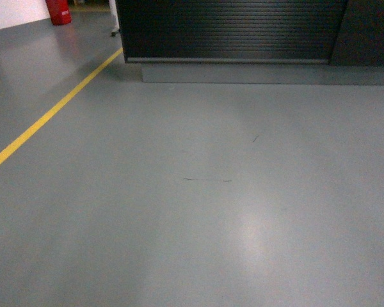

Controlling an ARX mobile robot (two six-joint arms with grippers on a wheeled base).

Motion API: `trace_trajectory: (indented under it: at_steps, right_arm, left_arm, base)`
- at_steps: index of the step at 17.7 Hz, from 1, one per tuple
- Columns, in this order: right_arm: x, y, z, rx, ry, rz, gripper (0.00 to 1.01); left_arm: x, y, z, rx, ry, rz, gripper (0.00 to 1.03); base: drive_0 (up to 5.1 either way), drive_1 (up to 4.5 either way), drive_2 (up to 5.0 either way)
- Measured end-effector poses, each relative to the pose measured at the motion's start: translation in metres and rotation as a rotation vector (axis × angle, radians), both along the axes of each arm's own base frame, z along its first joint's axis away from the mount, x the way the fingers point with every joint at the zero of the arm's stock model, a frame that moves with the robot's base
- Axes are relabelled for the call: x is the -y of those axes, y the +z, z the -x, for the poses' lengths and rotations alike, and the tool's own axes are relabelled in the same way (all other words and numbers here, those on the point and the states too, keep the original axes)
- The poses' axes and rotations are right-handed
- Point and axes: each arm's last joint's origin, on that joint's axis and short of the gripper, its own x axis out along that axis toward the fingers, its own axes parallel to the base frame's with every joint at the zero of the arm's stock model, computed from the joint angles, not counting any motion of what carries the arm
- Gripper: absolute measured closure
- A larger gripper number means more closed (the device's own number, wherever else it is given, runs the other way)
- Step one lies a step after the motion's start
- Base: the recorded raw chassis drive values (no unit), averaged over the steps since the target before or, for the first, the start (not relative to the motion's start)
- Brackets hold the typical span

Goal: Place dark red mango on scale at checkout

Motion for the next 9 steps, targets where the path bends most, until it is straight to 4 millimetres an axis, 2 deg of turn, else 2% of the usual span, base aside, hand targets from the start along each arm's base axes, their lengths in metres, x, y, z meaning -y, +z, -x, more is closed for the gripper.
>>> trace_trajectory:
  at_steps: [9]
  right_arm:
    - [0.0, 0.0, 0.0, 0.0, 0.0, 0.0, 0.03]
  left_arm:
    - [0.0, -0.0001, 0.0, -0.002, 0.0, 0.0, 0.05]
  base:
    - [0.1, 4.42, -4.2]
